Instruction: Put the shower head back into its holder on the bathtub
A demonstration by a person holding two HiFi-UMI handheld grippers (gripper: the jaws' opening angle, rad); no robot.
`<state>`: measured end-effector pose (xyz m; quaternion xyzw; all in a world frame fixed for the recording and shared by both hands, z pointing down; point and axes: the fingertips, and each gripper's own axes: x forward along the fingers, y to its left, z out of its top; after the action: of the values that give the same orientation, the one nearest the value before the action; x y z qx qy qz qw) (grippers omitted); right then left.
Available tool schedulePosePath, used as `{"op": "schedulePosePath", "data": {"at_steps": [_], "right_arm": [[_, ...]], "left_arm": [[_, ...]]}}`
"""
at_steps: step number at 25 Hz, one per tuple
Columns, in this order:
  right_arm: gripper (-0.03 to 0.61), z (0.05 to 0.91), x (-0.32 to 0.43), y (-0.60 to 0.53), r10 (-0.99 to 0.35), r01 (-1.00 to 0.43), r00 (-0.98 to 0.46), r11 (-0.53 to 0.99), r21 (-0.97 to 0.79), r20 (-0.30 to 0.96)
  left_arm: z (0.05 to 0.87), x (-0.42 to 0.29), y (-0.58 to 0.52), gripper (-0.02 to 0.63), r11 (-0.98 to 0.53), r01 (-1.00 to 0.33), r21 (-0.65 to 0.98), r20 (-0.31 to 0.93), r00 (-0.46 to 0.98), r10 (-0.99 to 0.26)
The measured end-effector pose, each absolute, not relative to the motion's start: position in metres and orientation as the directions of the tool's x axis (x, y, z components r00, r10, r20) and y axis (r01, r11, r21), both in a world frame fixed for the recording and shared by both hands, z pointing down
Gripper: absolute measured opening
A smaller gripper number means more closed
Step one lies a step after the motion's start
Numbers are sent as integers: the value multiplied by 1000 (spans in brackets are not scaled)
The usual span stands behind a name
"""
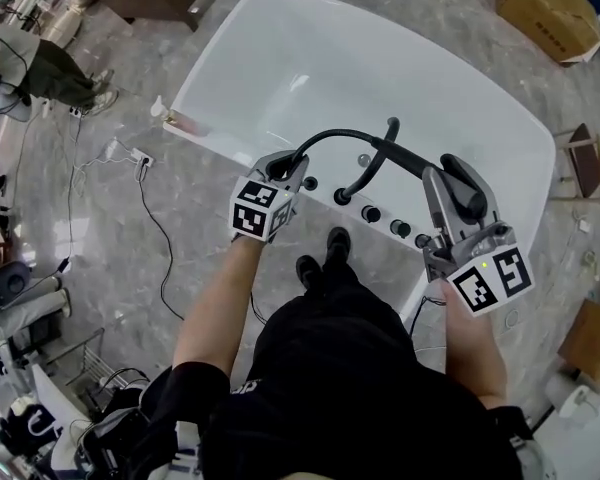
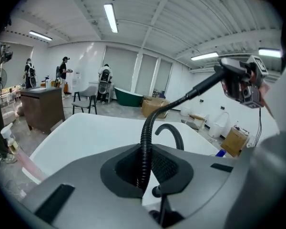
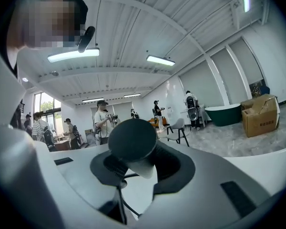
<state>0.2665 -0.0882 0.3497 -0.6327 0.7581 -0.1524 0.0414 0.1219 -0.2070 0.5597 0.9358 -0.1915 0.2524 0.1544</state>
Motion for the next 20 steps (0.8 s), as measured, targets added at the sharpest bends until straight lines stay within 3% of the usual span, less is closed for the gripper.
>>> {"op": "schedulePosePath", "data": {"at_steps": [6,11,18,20], "right_arm": [[135,315,260,-94,-969,-924,-243,215,-317,52],[135,307,236,-98,-948,-911,-314,283,-300,60],[135,305,204,-102,-911,-873,-408,370,-318,62],[133,300,199,-105,-902,-864,-428,390,-317,57]], "left_arm": [[608,124,-193,46,-898,-402,177,628,749,-211],[637,136,-179,48,-909,-361,209,666,733,-138],[657,131,-165,79,-904,-371,213,693,710,-128],[657,127,-161,115,-900,-372,228,688,716,-122]]}}
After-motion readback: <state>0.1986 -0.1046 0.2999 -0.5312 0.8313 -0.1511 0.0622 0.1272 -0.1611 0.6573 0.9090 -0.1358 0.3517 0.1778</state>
